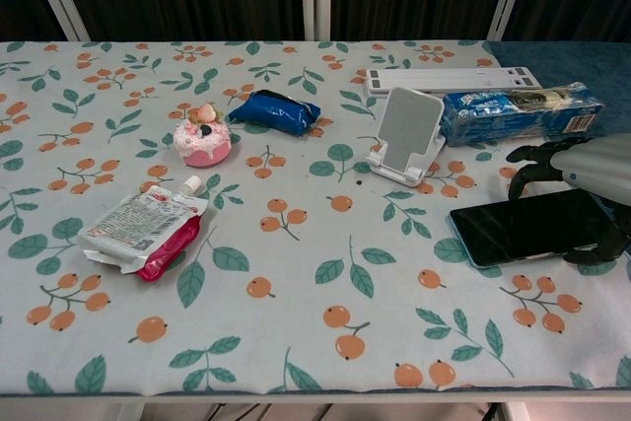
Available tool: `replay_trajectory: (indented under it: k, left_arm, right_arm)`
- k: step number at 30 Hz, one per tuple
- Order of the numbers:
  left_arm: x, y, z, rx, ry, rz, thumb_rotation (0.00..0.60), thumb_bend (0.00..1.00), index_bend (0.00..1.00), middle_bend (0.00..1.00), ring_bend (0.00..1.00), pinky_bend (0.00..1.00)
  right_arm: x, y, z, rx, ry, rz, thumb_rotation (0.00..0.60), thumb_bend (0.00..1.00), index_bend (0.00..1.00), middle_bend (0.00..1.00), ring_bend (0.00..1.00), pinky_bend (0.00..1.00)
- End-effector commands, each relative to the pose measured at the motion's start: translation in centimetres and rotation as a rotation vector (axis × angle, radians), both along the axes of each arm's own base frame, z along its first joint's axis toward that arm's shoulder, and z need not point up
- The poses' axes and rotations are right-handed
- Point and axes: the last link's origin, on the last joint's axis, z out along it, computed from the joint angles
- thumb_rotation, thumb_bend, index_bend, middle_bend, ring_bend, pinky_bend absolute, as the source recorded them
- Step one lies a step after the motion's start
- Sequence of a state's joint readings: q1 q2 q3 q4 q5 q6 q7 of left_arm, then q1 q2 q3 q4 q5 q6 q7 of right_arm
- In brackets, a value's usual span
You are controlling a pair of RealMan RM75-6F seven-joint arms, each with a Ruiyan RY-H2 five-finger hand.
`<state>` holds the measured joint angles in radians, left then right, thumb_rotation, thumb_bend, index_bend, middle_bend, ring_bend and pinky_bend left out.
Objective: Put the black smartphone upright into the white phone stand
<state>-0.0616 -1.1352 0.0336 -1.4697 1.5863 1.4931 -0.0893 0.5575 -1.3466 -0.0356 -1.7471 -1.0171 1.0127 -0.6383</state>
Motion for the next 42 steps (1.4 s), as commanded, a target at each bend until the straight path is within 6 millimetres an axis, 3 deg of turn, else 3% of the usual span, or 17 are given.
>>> replay_trajectory:
  k: [1,10,24,30,36,42]
  left_arm:
    - [0.0,0.0,-0.1,-0.002,0.0,0.001,0.157,0.0,0.1,0.07,0.09,0.25]
    - [-0.2,0.1,-0.2,-0.008,-0.003,0.007,0.157,0.0,0.1,0.06,0.09,0.25]
    - [-0.2,-0.2,-0.1,-0.004,-0.002,0.005,0.159,0.0,0.1,0.06,0.09,0.25]
    - [-0.2,-0.2,0.0,-0.002,-0.002,0.003,0.156,0.0,0.1,0.06,0.09,0.25]
    - [-0.1,0.0,-0.2,-0.003,-0.007,-0.001,0.158,0.0,0.1,0.06,0.09,0.25]
    - [0.2,0.2,-0.3,-0.01,-0.01,-0.005,0.158,0.0,0.1,0.06,0.09,0.25]
  right_arm:
    - [-0.1,0.0,0.1,-0.002,0.002,-0.002,0.6,0.18,0.48,0.1,0.01,0.0]
    - [0.1,0.1,0.2,-0.026,-0.006,0.011,0.6,0.18,0.5,0.25,0.25,0.0]
    - [0.8,0.4,1.3,-0.077,-0.035,0.055,0.6,0.21,0.53,0.41,0.4,0.0]
    - [1.3,0.5,3.8,-0.15,-0.035,0.134,0.6,0.21,0.53,0.43,0.41,0.0]
    - [3.7,-0.4,8.2,-0.322,0.011,0.372,0.6,0.21,0.53,0.44,0.42,0.0]
    - [7.2,-2.3,10.6,-0.445,0.293,0.674,0.6,0.21,0.54,0.44,0.43,0.0]
